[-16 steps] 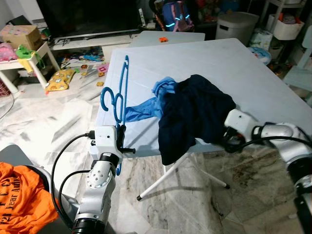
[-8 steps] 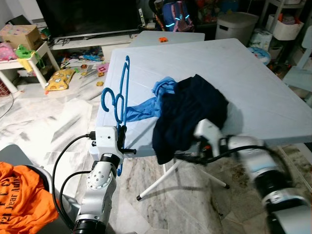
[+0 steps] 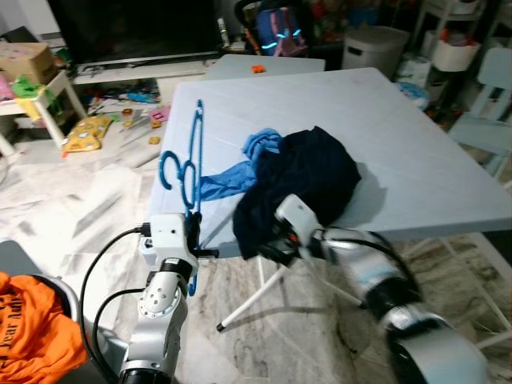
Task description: Hang hanger
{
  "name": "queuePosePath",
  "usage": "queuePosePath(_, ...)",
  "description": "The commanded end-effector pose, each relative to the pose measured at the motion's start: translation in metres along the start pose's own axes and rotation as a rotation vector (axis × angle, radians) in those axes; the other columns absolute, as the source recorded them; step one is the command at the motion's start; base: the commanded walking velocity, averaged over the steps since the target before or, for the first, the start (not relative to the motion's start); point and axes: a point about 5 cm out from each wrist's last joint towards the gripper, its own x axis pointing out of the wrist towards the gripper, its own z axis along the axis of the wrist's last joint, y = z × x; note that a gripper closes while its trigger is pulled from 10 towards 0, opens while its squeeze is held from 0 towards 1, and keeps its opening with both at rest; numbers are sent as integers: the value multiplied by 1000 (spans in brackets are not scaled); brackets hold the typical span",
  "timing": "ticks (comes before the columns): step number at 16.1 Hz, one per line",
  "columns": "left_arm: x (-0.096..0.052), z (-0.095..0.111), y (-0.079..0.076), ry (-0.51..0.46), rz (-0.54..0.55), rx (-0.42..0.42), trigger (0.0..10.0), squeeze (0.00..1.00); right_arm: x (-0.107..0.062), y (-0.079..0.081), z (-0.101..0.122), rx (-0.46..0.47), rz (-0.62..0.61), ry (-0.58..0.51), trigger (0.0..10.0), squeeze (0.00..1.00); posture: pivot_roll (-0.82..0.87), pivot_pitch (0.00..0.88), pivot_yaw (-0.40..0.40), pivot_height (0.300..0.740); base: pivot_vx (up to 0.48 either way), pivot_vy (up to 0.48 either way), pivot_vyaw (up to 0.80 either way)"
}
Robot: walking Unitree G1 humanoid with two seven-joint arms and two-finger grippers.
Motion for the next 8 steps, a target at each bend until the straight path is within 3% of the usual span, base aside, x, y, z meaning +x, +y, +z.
queuePosePath(1,-2,3,4,-9,10,-2,10000,0,-2,-6,-19,102,-107,87,10000,808,11,0,27,740,0,0,0)
queuePosePath(3,-4,3,6,-7,19,-1,10000,0,1,-6,-19,167,-151,86,10000,780,22,0,18,740,0,0,0)
queuePosePath(4,-6,1,6,-3,24,-2,10000,0,4,-7,-17,194,-210,96,10000,702,22,0,18,740,0,0,0)
queuePosePath(8,-9,1,4,2,27,-7,10000,0,9,-10,-10,195,-324,113,10000,557,37,0,4,740,0,0,0)
